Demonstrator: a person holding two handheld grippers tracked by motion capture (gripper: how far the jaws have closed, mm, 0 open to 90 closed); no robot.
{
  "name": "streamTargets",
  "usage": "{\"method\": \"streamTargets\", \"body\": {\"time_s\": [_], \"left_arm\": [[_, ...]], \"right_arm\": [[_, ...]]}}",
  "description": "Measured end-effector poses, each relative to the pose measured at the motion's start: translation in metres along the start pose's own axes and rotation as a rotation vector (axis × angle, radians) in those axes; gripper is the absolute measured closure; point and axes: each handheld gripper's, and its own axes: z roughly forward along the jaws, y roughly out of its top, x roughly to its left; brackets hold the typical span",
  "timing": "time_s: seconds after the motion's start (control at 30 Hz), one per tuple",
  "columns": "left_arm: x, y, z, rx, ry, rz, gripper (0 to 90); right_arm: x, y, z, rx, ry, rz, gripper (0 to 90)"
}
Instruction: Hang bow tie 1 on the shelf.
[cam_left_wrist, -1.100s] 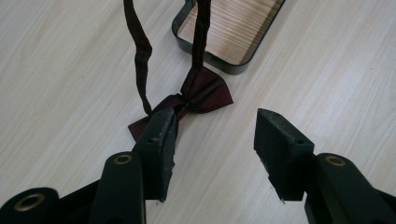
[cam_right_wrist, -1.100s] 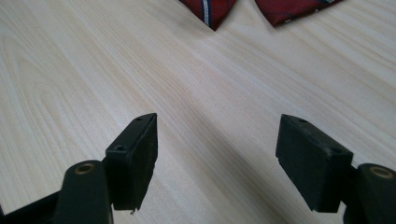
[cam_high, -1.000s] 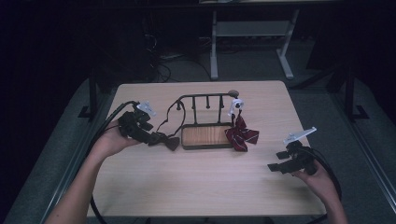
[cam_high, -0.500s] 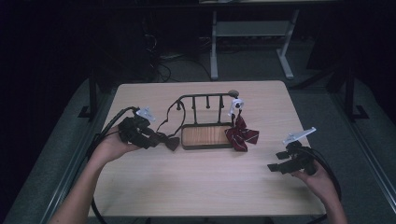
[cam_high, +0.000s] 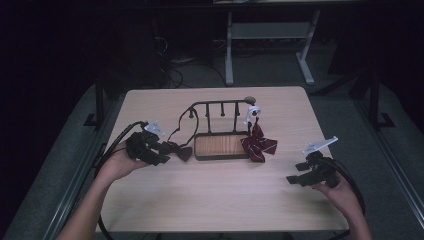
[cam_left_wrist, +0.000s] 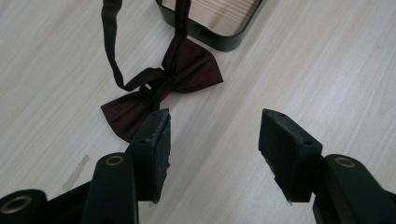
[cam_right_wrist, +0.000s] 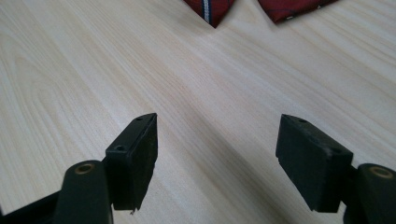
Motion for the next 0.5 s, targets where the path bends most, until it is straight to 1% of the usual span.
{"method": "streamTargets", "body": {"time_s": [0.03, 0.07, 0.1, 0.23, 0.27, 0.33, 0.5], "left_arm": [[0.0, -0.001, 0.001, 0.004, 0.0, 0.003, 44.0], [-0.001, -0.002, 0.002, 0.0, 0.0, -0.006, 43.6], [0.0, -0.003, 0.002, 0.0, 0.002, -0.001, 43.2], [-0.003, -0.008, 0.004, -0.01, 0.006, -0.009, 42.3], [-0.003, -0.009, 0.004, -0.01, 0.005, -0.003, 42.3], [-0.004, -0.012, 0.006, -0.015, 0.003, -0.009, 41.9], [-0.004, -0.017, 0.011, -0.012, 0.001, -0.012, 41.2]], "right_arm": [[0.0, 0.0, 0.0, 0.0, 0.0, -0.001, 29.6], [0.0, 0.0, 0.0, 0.0, 0.0, 0.0, 29.6], [0.0, 0.0, 0.0, 0.001, 0.0, 0.002, 29.6], [0.0, 0.0, 0.0, 0.0, 0.001, 0.002, 29.6], [0.0, 0.0, 0.0, 0.0, 0.001, 0.001, 29.6], [0.0, 0.0, 0.0, 0.0, 0.001, 0.002, 29.6], [0.001, 0.0, 0.001, 0.0, 0.002, -0.002, 29.6]]}}
